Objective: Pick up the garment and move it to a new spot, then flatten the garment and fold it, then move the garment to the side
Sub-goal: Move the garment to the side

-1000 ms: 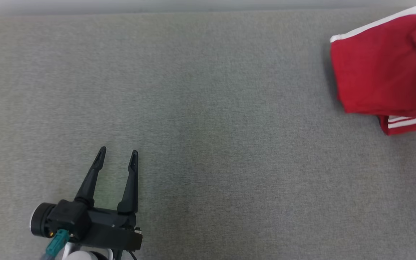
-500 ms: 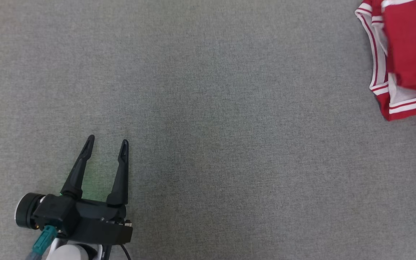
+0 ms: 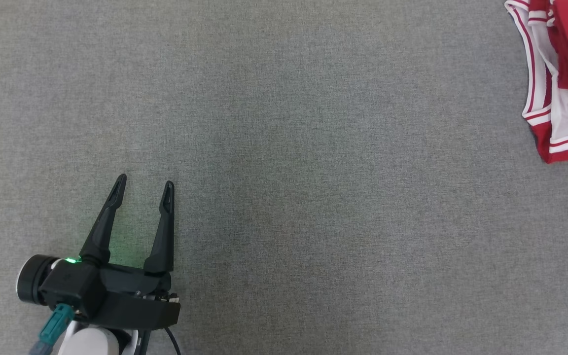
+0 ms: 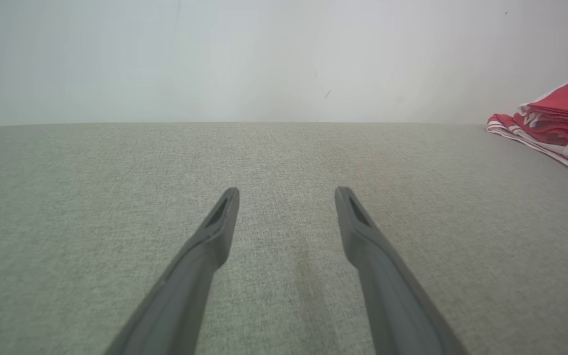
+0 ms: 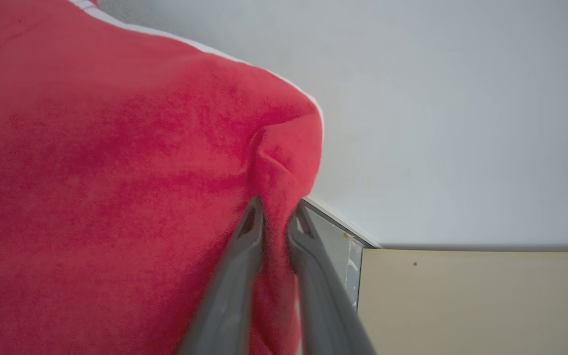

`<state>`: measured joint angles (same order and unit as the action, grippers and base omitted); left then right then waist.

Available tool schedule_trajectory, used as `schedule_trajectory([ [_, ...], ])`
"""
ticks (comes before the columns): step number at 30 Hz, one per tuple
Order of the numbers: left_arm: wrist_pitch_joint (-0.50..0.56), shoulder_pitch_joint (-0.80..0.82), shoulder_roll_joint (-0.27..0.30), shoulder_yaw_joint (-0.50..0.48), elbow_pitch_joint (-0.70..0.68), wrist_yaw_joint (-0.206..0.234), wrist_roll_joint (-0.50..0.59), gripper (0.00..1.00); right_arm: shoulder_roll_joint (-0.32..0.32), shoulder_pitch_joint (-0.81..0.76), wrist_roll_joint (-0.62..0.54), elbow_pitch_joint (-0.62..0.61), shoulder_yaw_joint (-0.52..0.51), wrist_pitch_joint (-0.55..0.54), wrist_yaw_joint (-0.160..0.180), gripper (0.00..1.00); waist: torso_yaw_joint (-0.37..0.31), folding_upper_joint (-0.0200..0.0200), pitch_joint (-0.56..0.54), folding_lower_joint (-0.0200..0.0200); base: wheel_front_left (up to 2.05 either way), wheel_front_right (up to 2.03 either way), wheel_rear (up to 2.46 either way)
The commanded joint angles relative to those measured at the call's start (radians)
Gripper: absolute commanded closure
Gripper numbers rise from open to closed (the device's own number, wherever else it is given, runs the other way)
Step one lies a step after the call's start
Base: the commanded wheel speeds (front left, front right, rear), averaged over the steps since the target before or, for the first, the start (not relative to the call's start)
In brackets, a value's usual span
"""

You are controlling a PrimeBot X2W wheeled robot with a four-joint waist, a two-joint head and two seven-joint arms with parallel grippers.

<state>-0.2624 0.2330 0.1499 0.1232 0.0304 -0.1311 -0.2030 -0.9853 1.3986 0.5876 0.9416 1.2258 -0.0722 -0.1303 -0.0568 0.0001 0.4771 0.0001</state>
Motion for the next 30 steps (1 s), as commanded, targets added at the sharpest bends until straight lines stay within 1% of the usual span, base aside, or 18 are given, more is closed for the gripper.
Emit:
schedule_trajectory([
  [1, -0.002, 0.011, -0.001, -0.003, -0.004, 0.001, 0.01, 0.0, 0.006, 0.02, -0.016, 0.008, 0.005, 0.005, 0.0, 0.02, 0.0, -0.0001, -0.002, -0.0001, 0.0, 0.0, 0.0],
  [2, -0.002, 0.009, -0.002, -0.006, -0.004, 0.001, 0.011, 0.0, 0.008, 0.023, -0.031, 0.013, 0.011, 0.003, 0.0, 0.0, 0.0, -0.0001, -0.004, -0.0001, 0.0, 0.0, 0.0],
  [7, -0.002, -0.005, -0.009, -0.016, 0.001, 0.001, 0.013, 0.0, 0.019, 0.057, -0.071, 0.031, 0.019, 0.029, 0.0, 0.0, -0.007, -0.0001, -0.021, -0.0001, 0.0, 0.0, 0.0],
  [9, -0.002, -0.011, -0.014, -0.023, 0.005, 0.001, 0.009, 0.0, 0.037, 0.079, -0.084, 0.045, -0.002, 0.07, 0.0, 0.0, -0.011, -0.0001, -0.033, -0.0001, 0.0, 0.0, 0.0],
  [12, -0.002, -0.026, -0.023, -0.033, 0.015, 0.001, 0.002, 0.0, 0.1, 0.066, -0.028, 0.086, -0.095, 0.163, 0.0, 0.0, -0.015, -0.0001, -0.063, -0.0001, 0.0, 0.0, 0.0],
  [15, -0.002, -0.045, -0.034, -0.044, 0.029, 0.001, -0.001, 0.0, 0.163, 0.036, -0.029, 0.136, -0.156, 0.263, 0.0, 0.0, -0.018, -0.0001, -0.105, -0.0001, 0.0, 0.0, 0.0],
  [18, -0.002, -0.07, -0.042, -0.063, 0.04, 0.001, -0.008, 0.0, 0.229, 0.008, -0.038, 0.164, -0.211, 0.318, 0.0, 0.0, -0.02, -0.0001, -0.149, -0.0001, 0.0, 0.0, 0.0],
  [21, -0.002, -0.102, -0.047, -0.091, 0.047, 0.001, -0.01, 0.0, 0.293, -0.031, -0.028, 0.172, -0.301, 0.337, 0.0, 0.0, -0.028, -0.0001, -0.194, -0.0001, 0.0, 0.0, 0.0],
  [24, -0.002, -0.135, -0.052, -0.118, 0.053, 0.001, -0.008, 0.0, 0.334, -0.084, -0.07, 0.094, -0.433, 0.337, 0.0, 0.0, -0.038, -0.0001, -0.236, -0.0001, 0.0, 0.0, 0.0],
  [28, -0.002, -0.176, -0.065, -0.138, 0.057, 0.001, 0.005, 0.0, 0.392, -0.24, -0.144, -0.021, -0.647, 0.336, 0.0, 0.0, -0.038, -0.0001, -0.29, -0.0001, 0.0, 0.0, 0.0],
  [30, -0.002, -0.196, -0.07, -0.145, 0.062, 0.001, 0.007, 0.0, 0.436, -0.332, -0.203, -0.079, -0.76, 0.336, 0.0, 0.0, -0.036, -0.0001, -0.318, -0.0001, 0.0, 0.0, 0.0],
])
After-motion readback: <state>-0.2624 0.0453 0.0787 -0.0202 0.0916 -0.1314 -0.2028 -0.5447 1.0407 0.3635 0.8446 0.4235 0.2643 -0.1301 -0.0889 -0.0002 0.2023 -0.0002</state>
